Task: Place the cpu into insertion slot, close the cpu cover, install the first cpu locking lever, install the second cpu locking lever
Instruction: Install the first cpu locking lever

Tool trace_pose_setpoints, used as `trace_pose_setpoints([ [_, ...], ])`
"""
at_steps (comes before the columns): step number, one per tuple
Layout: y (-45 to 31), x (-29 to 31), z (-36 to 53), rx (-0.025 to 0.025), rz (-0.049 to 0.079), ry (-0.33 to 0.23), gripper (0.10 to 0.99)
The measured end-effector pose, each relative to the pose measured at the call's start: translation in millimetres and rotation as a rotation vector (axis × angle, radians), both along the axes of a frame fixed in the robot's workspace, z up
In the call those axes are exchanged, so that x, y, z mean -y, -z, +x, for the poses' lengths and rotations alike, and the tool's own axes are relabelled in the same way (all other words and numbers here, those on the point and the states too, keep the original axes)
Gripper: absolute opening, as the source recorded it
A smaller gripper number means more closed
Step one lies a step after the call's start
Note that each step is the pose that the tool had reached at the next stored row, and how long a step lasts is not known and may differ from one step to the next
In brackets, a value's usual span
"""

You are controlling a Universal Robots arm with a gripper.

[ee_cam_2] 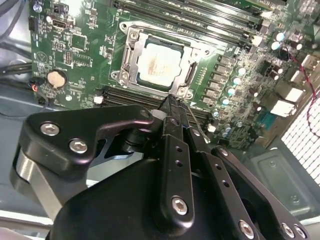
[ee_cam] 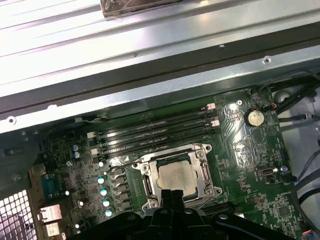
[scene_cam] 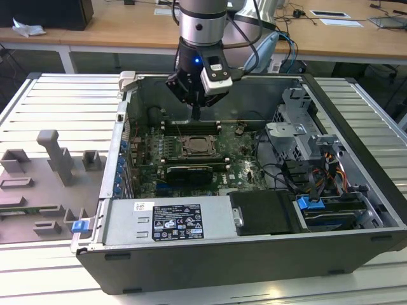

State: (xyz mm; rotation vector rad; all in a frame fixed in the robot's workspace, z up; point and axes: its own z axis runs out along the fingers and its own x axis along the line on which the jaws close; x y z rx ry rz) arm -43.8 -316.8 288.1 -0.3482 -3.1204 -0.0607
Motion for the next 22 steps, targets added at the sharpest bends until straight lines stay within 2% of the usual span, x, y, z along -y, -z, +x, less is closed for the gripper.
trace_pose_setpoints([
  [22, 0.0, 0.0, 0.0, 0.0001, 0.0, -0.273, 0.106],
])
